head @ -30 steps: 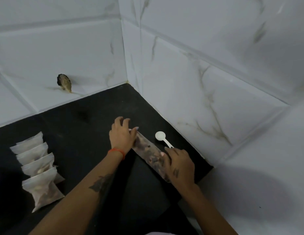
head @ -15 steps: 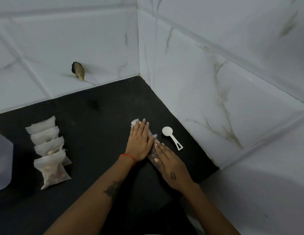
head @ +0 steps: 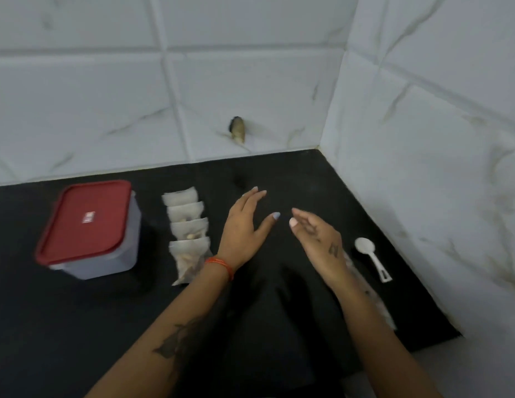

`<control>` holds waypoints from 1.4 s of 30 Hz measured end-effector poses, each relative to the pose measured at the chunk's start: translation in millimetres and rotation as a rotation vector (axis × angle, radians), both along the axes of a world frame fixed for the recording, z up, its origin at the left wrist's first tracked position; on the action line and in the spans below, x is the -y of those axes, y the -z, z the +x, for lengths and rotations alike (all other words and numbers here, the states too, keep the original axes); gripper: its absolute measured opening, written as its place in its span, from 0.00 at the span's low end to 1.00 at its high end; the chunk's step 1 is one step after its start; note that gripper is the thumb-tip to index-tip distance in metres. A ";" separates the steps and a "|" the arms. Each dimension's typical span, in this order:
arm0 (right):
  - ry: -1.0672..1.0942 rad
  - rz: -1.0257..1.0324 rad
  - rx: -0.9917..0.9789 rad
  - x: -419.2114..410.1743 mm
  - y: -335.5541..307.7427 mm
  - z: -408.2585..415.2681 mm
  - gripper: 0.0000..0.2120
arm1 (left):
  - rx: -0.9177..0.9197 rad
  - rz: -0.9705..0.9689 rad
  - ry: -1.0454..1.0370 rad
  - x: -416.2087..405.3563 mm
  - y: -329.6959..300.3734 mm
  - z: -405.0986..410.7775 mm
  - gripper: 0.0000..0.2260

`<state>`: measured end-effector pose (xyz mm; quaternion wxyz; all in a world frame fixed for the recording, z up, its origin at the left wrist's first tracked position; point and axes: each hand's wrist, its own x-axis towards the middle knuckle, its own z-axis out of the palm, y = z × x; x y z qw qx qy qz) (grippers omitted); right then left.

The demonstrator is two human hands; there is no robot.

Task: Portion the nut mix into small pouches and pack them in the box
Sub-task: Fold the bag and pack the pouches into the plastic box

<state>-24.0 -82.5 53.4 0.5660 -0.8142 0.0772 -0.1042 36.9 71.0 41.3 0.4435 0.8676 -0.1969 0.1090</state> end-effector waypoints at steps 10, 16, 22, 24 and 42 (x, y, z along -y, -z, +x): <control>-0.360 0.090 0.097 -203.0 -40.8 61.6 0.19 | 0.160 0.030 -0.411 -227.9 -41.6 -4.6 0.28; -0.661 -0.251 0.096 -276.6 -7.3 73.5 0.30 | -0.106 -0.086 -0.503 -304.2 -5.0 -25.9 0.47; -0.836 -0.677 0.119 -277.3 17.3 90.1 0.36 | -0.352 -0.304 -0.320 -322.0 38.1 -36.1 0.62; -0.846 -0.731 0.128 -277.4 18.7 92.7 0.34 | -0.373 -0.319 -0.313 -321.8 47.3 -34.4 0.58; -0.837 -0.689 0.235 -276.7 1.2 94.8 0.23 | -0.292 -0.344 -0.357 -319.4 63.1 -30.1 0.41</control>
